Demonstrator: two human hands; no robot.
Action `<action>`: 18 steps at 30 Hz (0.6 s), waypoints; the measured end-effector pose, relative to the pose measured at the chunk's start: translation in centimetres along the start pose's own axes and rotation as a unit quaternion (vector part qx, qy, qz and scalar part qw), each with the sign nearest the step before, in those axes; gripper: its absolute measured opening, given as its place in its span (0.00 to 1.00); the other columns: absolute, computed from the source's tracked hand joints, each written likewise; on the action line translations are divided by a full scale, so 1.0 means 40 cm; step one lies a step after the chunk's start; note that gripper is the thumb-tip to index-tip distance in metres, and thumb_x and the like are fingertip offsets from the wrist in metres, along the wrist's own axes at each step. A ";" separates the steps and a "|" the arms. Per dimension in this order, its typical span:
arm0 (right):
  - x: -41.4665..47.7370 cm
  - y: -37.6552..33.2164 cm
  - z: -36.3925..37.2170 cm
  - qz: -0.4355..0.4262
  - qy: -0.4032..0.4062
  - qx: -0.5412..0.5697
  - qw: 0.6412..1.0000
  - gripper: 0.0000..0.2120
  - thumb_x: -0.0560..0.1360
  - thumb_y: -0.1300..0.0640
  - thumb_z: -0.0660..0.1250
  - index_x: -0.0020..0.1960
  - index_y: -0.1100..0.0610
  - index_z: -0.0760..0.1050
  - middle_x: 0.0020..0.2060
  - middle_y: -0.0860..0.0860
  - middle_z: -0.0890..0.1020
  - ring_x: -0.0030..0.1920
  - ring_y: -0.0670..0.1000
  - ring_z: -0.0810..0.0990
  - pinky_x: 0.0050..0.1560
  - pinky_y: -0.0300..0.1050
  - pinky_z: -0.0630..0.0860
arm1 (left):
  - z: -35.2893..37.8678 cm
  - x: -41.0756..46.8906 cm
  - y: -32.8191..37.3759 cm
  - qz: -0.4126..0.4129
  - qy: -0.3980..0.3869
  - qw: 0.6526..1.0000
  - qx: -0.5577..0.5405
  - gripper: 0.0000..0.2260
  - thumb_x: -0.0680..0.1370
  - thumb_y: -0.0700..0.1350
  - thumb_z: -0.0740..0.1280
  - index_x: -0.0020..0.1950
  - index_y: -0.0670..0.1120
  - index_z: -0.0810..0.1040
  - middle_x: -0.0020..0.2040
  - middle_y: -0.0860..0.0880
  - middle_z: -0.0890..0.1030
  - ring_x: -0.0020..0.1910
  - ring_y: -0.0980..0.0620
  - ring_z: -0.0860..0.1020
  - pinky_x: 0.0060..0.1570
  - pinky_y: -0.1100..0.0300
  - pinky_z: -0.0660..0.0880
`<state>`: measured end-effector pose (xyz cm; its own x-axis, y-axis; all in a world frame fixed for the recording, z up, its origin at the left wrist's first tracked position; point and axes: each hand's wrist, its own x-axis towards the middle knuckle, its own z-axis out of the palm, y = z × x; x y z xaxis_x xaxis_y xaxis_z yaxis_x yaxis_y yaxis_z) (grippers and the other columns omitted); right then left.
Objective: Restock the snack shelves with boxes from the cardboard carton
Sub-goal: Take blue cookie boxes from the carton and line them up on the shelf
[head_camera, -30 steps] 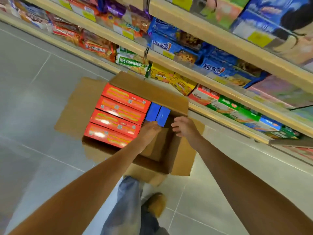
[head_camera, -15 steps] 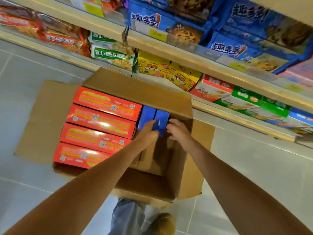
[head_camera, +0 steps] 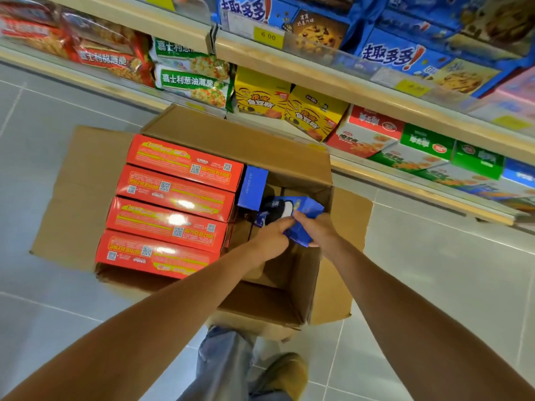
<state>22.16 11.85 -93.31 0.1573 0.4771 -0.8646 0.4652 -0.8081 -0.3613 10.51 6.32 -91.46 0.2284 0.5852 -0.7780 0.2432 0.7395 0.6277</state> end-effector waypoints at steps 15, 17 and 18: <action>-0.501 -0.184 -0.321 -0.158 -0.084 -0.134 0.975 0.20 0.70 0.57 0.74 0.59 0.57 0.72 0.52 0.53 0.79 0.51 0.55 0.80 0.53 0.51 0.78 | -0.014 -0.425 0.380 0.071 0.094 0.987 0.112 0.24 0.79 0.32 0.57 0.75 0.42 0.60 0.70 0.50 0.65 0.70 0.46 0.66 0.65 0.55 0.67; -0.628 -0.269 -0.388 -0.185 -0.104 -0.145 0.967 0.19 0.70 0.57 0.74 0.58 0.54 0.72 0.53 0.53 0.79 0.52 0.55 0.80 0.56 0.53 0.77 | -0.028 -0.515 0.497 0.108 0.075 0.977 0.168 0.25 0.80 0.38 0.60 0.76 0.45 0.56 0.74 0.48 0.61 0.72 0.46 0.63 0.67 0.53 0.65; -0.670 -0.302 -0.410 -0.196 -0.117 -0.150 0.962 0.20 0.70 0.57 0.73 0.60 0.54 0.72 0.55 0.53 0.79 0.53 0.56 0.80 0.57 0.54 0.77 | -0.034 -0.548 0.541 0.116 0.057 0.974 0.187 0.25 0.80 0.41 0.61 0.76 0.46 0.57 0.74 0.48 0.63 0.72 0.46 0.64 0.66 0.54 0.66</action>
<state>26.62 14.48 -60.05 -0.2655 0.6066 -0.7494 0.6852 -0.4281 -0.5893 9.50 9.96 -60.86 0.2176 0.7703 -0.5994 0.5289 0.4230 0.7357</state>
